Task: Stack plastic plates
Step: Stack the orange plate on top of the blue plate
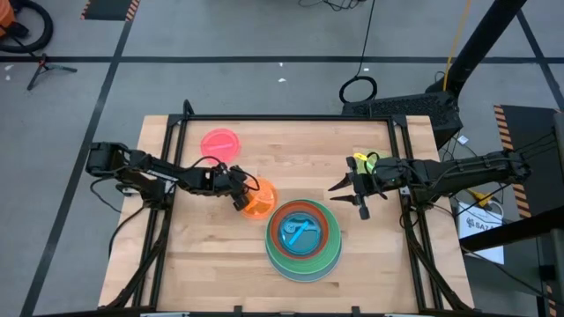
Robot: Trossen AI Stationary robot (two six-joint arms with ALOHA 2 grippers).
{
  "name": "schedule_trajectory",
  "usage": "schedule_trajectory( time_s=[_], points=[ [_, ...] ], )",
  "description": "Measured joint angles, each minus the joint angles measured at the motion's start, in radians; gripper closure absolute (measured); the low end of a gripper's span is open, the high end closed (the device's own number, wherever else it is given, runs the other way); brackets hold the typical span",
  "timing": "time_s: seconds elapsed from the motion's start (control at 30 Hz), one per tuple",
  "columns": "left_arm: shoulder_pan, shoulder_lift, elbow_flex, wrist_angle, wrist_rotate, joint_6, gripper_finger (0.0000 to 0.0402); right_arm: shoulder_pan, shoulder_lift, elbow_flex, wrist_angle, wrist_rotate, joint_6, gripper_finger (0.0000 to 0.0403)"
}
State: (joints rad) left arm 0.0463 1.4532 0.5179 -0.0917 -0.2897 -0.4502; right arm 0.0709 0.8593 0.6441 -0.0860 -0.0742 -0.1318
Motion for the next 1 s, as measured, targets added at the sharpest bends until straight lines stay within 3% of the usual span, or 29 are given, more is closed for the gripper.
schedule_trajectory(
  time_s=[0.43, 1.0],
  points=[
    [0.000, 0.000, 0.000, -0.005, -0.001, -0.001, 0.0359, 0.000, 0.000, 0.000, 0.000, 0.000, 0.000, 0.0294],
    [0.000, 0.000, 0.000, -0.008, -0.001, -0.010, 0.0362, 0.000, 0.000, 0.001, 0.000, 0.000, 0.000, 0.0294]
  ],
)
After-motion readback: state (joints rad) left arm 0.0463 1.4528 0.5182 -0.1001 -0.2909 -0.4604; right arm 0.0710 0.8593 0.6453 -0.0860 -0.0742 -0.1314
